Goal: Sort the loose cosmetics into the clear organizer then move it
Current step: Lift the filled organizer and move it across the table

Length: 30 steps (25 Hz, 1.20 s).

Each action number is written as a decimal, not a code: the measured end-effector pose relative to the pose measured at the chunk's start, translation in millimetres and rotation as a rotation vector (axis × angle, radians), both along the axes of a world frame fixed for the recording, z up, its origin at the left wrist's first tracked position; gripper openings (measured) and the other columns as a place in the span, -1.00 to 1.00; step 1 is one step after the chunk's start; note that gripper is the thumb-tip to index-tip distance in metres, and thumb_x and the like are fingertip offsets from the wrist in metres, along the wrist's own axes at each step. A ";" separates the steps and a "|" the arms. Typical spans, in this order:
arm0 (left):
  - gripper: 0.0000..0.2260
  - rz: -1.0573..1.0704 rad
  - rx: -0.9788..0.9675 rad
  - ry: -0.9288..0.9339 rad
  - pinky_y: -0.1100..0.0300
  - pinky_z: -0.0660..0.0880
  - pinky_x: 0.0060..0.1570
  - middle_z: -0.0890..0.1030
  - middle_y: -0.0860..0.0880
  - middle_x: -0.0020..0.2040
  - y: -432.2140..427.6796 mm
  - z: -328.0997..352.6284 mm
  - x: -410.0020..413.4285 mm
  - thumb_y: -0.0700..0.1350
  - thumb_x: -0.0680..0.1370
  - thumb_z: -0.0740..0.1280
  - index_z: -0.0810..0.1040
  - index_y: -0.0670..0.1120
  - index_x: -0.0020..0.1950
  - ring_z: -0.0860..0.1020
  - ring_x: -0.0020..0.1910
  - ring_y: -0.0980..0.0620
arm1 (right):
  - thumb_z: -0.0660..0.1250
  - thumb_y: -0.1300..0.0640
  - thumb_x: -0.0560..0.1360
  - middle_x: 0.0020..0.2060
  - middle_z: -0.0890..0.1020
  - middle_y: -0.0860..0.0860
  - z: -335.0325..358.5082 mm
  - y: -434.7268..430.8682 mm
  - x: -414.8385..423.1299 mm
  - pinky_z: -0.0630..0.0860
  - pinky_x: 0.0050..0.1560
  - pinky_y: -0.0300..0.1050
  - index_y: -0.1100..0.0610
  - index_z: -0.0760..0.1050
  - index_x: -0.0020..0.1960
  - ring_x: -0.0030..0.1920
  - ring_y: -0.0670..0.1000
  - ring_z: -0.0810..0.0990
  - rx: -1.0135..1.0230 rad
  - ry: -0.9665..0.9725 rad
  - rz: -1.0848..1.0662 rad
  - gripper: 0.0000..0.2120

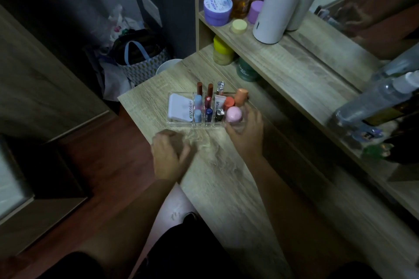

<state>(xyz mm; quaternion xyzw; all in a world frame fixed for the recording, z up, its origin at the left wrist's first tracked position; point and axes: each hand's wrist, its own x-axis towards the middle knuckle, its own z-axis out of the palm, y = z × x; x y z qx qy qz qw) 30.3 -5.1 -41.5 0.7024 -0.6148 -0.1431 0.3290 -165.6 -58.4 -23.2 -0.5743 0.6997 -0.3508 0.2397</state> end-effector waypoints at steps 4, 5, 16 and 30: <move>-0.26 0.134 0.199 0.208 -0.09 0.38 0.29 0.42 -0.29 0.25 -26.4 2.7 22.2 0.12 0.35 0.46 0.31 -0.28 0.34 0.38 0.27 -0.23 | 0.55 0.09 0.25 0.40 0.36 0.12 -13.1 -0.1 -16.9 0.27 0.40 0.04 0.12 0.11 0.47 0.41 0.09 0.30 0.163 -0.087 0.053 -0.07; -0.21 0.101 0.250 0.231 -0.09 0.41 0.29 0.43 -0.27 0.26 -35.9 2.1 27.7 0.12 0.32 0.51 0.28 -0.26 0.36 0.39 0.28 -0.21 | 0.55 0.11 0.26 0.42 0.35 0.10 -16.0 -1.3 -20.3 0.26 0.39 -0.01 0.09 0.07 0.49 0.42 0.08 0.30 0.181 -0.116 0.088 -0.04; -0.18 -0.218 0.227 0.203 0.23 0.44 -0.04 0.62 0.00 0.12 -84.3 2.6 37.8 0.08 0.25 0.59 0.28 0.01 0.41 0.54 0.07 0.06 | 0.48 0.21 0.36 0.35 0.45 0.05 -19.2 -21.3 -28.0 0.37 0.32 -0.03 -0.02 -0.08 0.52 0.30 -0.01 0.44 0.283 -0.309 0.176 -0.05; -0.16 -0.330 0.186 0.213 0.22 0.43 0.04 0.60 0.00 0.21 -84.3 3.9 40.1 0.14 0.22 0.55 0.29 0.06 0.42 0.53 0.14 0.11 | 0.53 0.18 0.29 0.13 0.65 0.08 -15.1 12.0 -24.3 0.49 0.12 -0.21 0.15 0.47 0.25 0.13 0.00 0.60 0.176 -0.228 -0.019 -0.45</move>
